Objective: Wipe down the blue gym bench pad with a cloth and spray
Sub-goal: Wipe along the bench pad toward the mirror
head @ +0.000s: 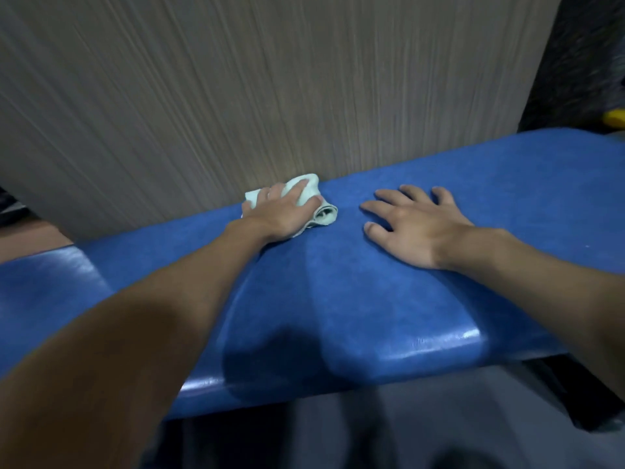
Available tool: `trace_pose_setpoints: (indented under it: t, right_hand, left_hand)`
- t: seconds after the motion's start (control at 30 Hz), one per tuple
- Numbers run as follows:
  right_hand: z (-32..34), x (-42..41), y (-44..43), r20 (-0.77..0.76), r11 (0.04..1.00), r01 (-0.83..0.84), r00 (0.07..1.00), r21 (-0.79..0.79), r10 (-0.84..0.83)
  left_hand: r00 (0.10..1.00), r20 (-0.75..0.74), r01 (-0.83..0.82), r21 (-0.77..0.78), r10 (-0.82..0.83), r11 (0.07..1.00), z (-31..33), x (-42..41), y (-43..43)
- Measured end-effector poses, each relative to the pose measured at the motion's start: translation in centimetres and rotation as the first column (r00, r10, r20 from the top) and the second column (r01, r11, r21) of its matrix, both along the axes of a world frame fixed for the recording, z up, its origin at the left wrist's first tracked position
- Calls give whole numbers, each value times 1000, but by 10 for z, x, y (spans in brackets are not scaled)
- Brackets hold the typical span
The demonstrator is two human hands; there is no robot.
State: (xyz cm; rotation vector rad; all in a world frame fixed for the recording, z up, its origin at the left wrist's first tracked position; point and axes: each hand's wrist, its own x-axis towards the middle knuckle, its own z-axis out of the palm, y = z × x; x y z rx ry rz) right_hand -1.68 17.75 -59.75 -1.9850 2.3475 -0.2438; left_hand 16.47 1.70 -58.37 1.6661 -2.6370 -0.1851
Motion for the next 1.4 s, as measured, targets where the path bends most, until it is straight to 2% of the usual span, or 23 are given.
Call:
trace_pose_setpoints:
  t: [0.17,0.33,0.5,0.63,0.73,0.87,1.03,1.17,1.33,1.4]
  right_hand:
    - [1,2,1,23,1000,1,1000,0,-1]
    - [6,3,4,30,1000,4,1000,10,-4]
    - [15,10,2,-108,999,-16,994,29,19]
    - [21,16,-7,73,1000,-29,997,8,28]
    - [10,16,-10,18,998,-32,999,48,32]
    - [7,14,-11,24,999,-31,999,23,31]
    - [6,14,-10,39,1000,-29,999,11,28]
    - [6,14,-10,50,1000,-23,999,12,22]
    - [7,15,-9,55,1000,-18,998,7,17]
    - [9,15,-9,52,1000,-16,999,10,16]
  left_hand:
    - [998,15,54,-40,-53,998,-5,15,33]
    - [992,26,125,-21,-124,992,-4,50,131]
    - [981,100,165,0,-164,986,-4,81,195]
    - [990,57,131,19,-132,991,-2,71,162]
    - [995,28,91,-2,-91,996,-5,50,105]
    - [1000,9,29,-21,-28,999,-6,21,20]
    - [1000,-8,-25,-25,25,999,-3,4,-13]
    - [999,6,47,-40,-47,998,-5,23,28]
    - [991,5,136,-22,-136,990,-2,60,134]
    - [988,55,146,-30,-145,989,-2,75,169]
